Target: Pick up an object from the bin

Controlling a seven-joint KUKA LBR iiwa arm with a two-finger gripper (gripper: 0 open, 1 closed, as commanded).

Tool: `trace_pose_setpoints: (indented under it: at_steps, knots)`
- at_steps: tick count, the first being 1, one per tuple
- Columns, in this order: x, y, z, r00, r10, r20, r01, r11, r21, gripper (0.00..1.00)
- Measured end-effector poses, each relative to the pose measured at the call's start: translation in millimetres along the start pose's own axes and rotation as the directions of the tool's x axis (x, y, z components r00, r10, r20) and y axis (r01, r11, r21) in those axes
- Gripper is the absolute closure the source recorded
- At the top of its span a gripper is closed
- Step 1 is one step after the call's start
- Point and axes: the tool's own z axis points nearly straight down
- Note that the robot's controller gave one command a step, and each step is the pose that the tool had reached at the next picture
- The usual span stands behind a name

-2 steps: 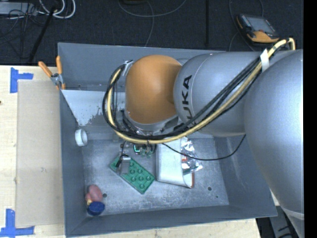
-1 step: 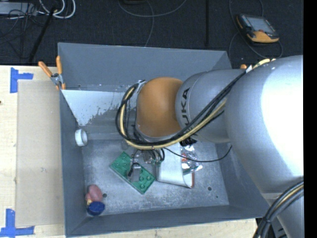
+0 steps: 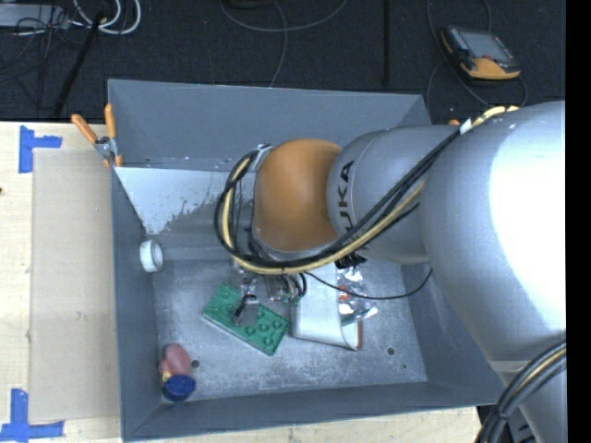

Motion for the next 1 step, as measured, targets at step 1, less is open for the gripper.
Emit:
trace_pose_setpoints:
  at_steps: [1]
  knots:
    - [17.9, 23.8, -177.3, 1.0, -0.021, 0.012, 0.021, 1.0, -0.002, 1.0]
